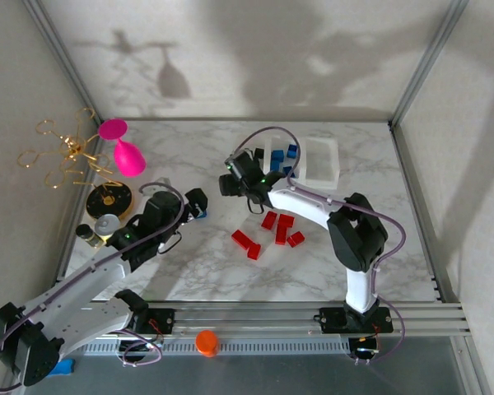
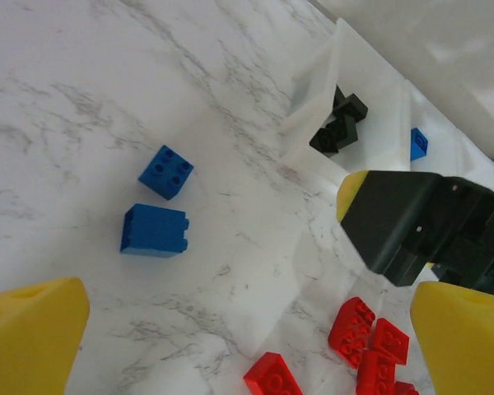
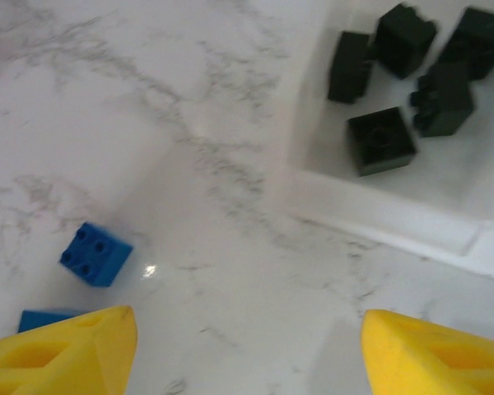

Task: Sort the legos into containers by color
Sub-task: Pick up the lego from the center of the table.

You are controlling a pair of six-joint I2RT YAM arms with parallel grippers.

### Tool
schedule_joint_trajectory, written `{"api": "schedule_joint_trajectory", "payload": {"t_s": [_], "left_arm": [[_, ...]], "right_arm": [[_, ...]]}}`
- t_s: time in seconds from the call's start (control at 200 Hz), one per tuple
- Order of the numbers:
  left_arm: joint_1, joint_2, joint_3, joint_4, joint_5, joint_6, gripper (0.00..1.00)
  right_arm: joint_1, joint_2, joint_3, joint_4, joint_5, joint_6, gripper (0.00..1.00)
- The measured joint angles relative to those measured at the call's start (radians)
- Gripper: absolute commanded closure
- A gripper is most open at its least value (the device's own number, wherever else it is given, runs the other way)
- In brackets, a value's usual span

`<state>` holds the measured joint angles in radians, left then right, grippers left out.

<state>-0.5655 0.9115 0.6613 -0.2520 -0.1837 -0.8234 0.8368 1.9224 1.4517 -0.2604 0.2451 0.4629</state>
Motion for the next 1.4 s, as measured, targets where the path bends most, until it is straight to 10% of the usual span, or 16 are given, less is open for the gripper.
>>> {"api": "schedule_joint_trajectory", "payload": {"t_s": [0.936, 1.402], "left_arm": [[0.040, -0.245, -0.077, -0.171, -0.140, -0.088, 0.00], [0.051, -0.245, -0.090, -0.172, -0.146, -0.091, 0.00]], "right_arm": [[0.138, 0.360, 0.271, 0.039, -0.057, 0.024, 0.20], [0.152, 0.364, 0.237, 0.062, -0.078, -0.007, 0.40]]}}
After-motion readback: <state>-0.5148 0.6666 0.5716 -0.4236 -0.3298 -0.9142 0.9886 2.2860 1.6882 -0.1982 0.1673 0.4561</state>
